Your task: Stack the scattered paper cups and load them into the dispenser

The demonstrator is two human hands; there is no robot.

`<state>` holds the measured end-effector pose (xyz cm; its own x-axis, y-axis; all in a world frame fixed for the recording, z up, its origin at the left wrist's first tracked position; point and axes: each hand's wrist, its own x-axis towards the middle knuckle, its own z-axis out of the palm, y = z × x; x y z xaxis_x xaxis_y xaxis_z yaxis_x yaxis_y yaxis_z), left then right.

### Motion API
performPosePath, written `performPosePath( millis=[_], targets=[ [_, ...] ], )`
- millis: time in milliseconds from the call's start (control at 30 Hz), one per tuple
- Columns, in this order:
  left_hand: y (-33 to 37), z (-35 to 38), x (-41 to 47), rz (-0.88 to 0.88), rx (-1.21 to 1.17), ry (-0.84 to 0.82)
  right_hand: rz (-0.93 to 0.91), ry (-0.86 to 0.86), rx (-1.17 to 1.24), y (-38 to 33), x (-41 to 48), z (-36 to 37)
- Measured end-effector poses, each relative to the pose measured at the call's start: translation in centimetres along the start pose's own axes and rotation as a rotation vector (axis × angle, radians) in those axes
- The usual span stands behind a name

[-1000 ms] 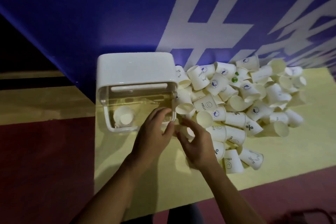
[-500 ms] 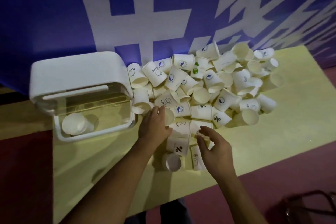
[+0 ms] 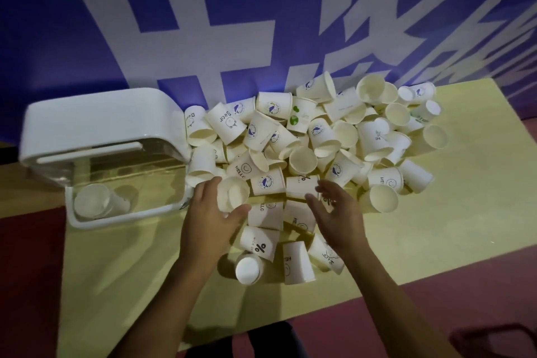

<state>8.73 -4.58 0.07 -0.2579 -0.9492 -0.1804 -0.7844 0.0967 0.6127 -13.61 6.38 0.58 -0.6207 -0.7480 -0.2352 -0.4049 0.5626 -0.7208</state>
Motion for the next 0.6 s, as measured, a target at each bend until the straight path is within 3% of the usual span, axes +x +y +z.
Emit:
performPosePath(
  millis=[267,600],
  targets=[
    [-1.0,-3.0,-1.6,-0.078,-0.118,0.092,0.014,-0.331,-0.053,-7.3,6.5,7.9],
    [-3.5,-4.7,-1.1,-0.092,-0.145,0.078,0.074,-0.343,-0.136,-6.5,9.8,11.9]
  ],
)
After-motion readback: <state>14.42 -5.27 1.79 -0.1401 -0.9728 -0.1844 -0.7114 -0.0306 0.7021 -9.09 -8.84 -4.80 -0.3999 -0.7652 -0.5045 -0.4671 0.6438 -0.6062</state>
